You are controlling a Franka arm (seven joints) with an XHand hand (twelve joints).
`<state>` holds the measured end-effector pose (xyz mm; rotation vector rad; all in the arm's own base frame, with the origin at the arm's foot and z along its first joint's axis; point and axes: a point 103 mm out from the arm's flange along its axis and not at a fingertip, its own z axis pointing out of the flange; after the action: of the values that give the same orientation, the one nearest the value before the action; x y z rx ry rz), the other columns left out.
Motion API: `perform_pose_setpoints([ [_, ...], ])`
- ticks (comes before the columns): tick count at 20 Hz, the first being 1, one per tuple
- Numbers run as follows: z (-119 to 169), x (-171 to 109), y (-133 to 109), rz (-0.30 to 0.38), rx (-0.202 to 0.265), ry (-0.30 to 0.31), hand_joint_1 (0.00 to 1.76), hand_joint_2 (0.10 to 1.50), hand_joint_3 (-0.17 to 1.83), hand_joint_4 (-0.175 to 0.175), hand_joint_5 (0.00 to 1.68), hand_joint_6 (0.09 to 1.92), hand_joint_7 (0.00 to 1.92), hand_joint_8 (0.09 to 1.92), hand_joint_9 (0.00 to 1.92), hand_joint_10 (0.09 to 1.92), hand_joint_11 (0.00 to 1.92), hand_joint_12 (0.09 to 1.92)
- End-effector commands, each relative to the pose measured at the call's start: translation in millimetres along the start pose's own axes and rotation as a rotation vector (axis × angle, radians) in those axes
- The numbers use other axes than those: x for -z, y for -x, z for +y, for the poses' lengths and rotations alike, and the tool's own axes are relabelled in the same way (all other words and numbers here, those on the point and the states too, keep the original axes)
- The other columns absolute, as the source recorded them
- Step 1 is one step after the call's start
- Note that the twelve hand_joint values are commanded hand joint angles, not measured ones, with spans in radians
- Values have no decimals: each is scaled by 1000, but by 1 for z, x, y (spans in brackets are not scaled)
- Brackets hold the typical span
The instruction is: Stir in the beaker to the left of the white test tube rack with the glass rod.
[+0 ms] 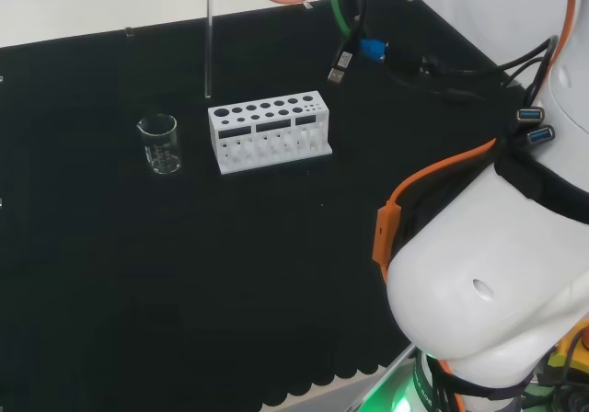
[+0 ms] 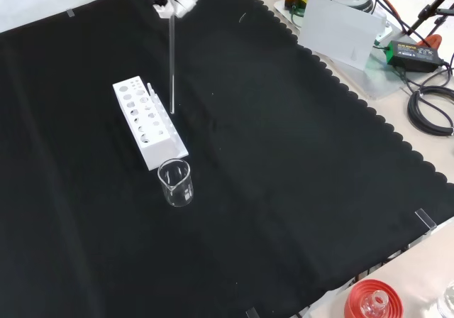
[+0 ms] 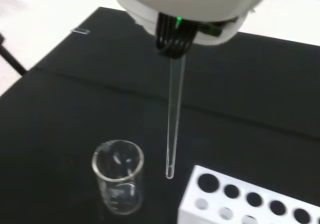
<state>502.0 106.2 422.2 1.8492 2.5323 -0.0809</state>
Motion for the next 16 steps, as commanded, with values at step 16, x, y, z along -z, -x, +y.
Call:
perform_pose_setpoints([
  [16,67,-21,-86,-41,118,-76,1332,600,755,-175,1205,603,1398,721,1773,441,1601,738],
])
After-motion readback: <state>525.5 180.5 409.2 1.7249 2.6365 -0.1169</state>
